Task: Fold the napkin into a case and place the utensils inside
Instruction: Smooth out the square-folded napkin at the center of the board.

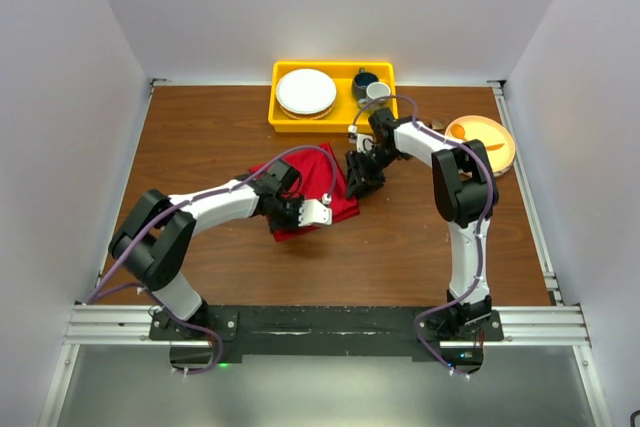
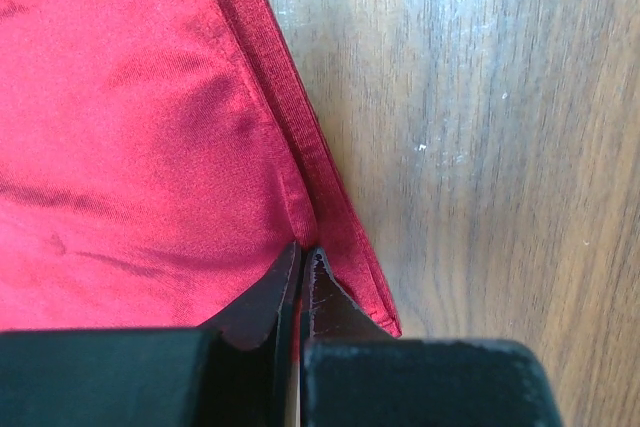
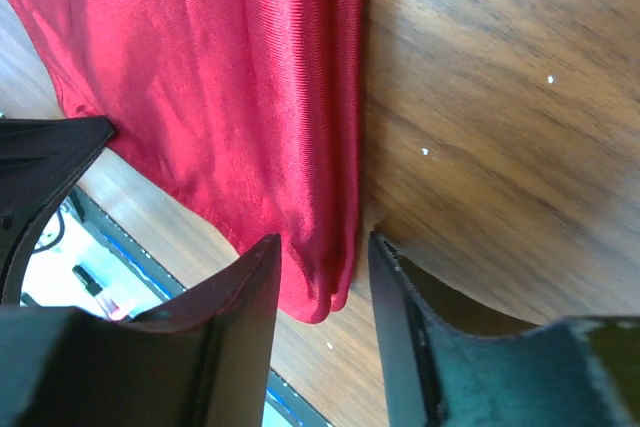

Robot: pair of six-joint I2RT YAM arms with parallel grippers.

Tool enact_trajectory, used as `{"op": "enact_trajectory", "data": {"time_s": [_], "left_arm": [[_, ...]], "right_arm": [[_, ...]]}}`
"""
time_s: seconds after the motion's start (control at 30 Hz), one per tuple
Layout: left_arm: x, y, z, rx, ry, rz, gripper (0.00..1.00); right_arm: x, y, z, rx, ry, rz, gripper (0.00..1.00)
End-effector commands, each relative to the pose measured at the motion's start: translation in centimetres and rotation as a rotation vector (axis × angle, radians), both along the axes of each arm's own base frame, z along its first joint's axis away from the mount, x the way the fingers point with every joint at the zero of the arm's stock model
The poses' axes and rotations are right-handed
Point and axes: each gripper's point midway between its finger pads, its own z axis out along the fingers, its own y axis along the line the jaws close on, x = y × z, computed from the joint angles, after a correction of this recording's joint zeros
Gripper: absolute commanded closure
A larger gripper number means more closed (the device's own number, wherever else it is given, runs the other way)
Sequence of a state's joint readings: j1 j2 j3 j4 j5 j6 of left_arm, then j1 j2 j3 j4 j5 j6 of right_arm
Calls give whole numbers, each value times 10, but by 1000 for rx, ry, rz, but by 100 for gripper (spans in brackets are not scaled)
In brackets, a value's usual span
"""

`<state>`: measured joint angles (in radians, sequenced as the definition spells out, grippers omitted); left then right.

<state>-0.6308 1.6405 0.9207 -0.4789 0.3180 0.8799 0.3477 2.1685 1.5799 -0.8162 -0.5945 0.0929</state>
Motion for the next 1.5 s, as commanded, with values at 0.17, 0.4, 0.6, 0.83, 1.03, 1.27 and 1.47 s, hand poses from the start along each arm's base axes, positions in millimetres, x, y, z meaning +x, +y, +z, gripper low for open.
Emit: {"op": "enact_trajectory", "data": {"time_s": [0.17, 0.4, 0.6, 0.83, 1.03, 1.27, 1.47], "left_arm": [[9, -5, 16, -20, -13, 21, 100], [10, -4, 16, -17, -14, 30, 100], [8, -3, 12, -14, -1, 39, 100], [8, -3, 12, -13, -1, 39, 100], [7, -3, 11, -10, 1, 34, 100], [7, -2, 9, -6, 4, 36, 100], [7, -2, 8, -4, 10, 45, 100]], "right_arm": [[-3, 1, 31, 24, -38, -14, 73], [-13, 5, 57, 58, 5, -24, 99], [-37, 7, 48, 65, 75, -12, 95], [-30, 3, 35, 11, 63, -23, 74], [-36, -4, 29, -21, 75, -18, 75], [-54, 1, 30, 29, 152, -7, 100], [-58, 0, 12, 13, 183, -13, 100]]}}
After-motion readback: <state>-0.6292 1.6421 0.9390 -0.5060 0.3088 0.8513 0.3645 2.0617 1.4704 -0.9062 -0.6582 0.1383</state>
